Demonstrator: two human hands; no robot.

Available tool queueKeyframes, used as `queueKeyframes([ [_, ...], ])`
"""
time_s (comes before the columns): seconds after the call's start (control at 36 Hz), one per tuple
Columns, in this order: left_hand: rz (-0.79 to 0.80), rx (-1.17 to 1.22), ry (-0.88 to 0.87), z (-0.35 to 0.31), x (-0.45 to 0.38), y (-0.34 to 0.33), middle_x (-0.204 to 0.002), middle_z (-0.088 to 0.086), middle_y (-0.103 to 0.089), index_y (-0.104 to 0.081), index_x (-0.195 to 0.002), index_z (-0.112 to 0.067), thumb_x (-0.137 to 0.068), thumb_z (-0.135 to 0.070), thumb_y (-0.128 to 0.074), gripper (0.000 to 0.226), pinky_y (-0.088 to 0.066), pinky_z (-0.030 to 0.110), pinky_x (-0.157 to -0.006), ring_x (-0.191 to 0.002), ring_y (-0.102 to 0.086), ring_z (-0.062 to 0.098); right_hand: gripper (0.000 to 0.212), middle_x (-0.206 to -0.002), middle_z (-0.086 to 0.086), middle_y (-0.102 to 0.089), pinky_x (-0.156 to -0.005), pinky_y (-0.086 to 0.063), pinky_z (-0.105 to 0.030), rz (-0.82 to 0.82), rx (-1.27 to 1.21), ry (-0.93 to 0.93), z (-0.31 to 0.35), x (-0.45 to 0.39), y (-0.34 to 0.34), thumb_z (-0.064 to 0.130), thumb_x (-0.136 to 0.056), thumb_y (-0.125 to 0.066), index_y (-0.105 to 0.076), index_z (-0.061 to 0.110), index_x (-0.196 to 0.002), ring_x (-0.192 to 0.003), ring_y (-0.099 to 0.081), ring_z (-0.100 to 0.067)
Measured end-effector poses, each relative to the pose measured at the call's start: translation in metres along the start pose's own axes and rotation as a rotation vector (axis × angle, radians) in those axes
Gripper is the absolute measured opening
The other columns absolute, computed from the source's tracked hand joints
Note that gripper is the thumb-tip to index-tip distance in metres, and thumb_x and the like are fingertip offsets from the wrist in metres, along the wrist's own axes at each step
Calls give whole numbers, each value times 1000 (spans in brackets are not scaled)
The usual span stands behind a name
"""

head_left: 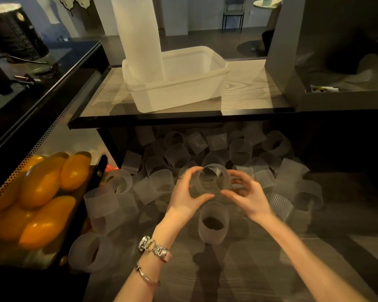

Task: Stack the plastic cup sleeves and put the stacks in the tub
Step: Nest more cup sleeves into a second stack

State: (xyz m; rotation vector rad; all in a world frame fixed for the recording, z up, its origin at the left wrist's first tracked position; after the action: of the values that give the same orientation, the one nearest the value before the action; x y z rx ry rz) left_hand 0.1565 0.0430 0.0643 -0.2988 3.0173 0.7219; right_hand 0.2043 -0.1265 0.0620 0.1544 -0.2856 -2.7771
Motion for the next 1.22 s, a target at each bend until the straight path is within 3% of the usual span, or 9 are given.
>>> queueKeyframes([
  [0.14, 27, 49, -11, -5, 15, -1, -123, -31, -44, -42, -120, -49, -70, -40, -76, 61, -38, 15, -96, -116, -40, -13, 43, -103, 10, -65, -87, -53, -38, -11, -54, -30, -2, 10, 5, 39, -63, -73, -58, 35, -103, -100, -62, -11],
  [0.25, 48, 77, 18, -3, 30, -2, -121, -36, -46, -39, -118, -56, -68, -48, -75, 62, -37, 9, -90, -116, -42, -15, 52, -104, 12, -66, -91, -51, -39, 26, -81, -63, -8, 21, 5, 53, -56, -73, -60, 34, -103, -103, -61, -9],
  [0.36, 55, 81, 40, 2, 43, -5, -121, -31, -49, -39, -117, -55, -69, -45, -75, 61, -39, 7, -90, -114, -44, -14, 44, -103, 16, -66, -86, -52, -27, 30, -35, -75, -11, 31, 2, 44, -62, -72, -60, 34, -103, -102, -61, -5],
  [0.47, 54, 97, 68, 6, 51, -10, -118, -28, -52, -42, -115, -51, -71, -37, -77, 59, -35, 1, -88, -111, -45, -15, 35, -103, 8, -67, -85, -52, -29, 37, -36, -88, -16, 39, 0, 14, -75, -74, -61, 28, -104, -99, -62, -5],
  [0.53, 59, 103, 80, 9, 54, -12, -117, -27, -53, -42, -115, -48, -71, -34, -78, 58, -35, 1, -88, -111, -46, -15, 34, -104, 6, -66, -84, -52, -28, 42, -30, -97, -19, 42, -1, 8, -77, -72, -60, 27, -103, -99, -61, -4],
  [0.64, 85, 126, 99, 18, 57, -20, -117, -22, -54, -42, -117, -38, -72, -27, -79, 59, -37, 4, -90, -112, -48, -12, 34, -101, 6, -67, -79, -51, -18, 59, 0, -131, -25, 46, -3, 9, -76, -74, -60, 28, -101, -94, -61, 1],
  [0.81, 42, 149, 132, 43, 65, -40, -114, -7, -54, -41, -112, -25, -68, -4, -80, 63, -41, 19, -95, -114, -52, 12, 40, -105, 6, -64, -84, -51, -29, 120, 39, -245, -44, 56, -8, 6, -74, -76, -56, 26, -101, -101, -61, -11],
  [0.92, 31, 140, 128, 52, 65, -42, -114, -11, -55, -43, -109, -32, -66, -10, -81, 61, -43, 24, -94, -112, -53, 7, 40, -104, 7, -64, -79, -51, -18, 97, 1, -260, -45, 56, -9, 3, -73, -76, -56, 24, -101, -97, -62, -7],
  [1.22, 51, 142, 140, 57, 63, -41, -115, -15, -56, -45, -108, -35, -63, -21, -82, 60, -42, 22, -95, -111, -51, -4, 40, -107, 5, -63, -79, -51, -20, 115, -18, -284, -45, 54, -8, 4, -72, -77, -57, 23, -102, -100, -61, -9],
])
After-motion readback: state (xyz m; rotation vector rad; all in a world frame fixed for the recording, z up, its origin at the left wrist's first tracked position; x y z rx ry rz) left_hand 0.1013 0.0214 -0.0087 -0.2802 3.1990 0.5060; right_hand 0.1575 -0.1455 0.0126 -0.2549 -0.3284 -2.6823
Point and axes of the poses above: each hand's wrist, its own x-axis away from the middle knuckle, its own y-axis out of the back of the hand, z = x × y, the point moved 3 cm from there along -x, towards the middle knuckle
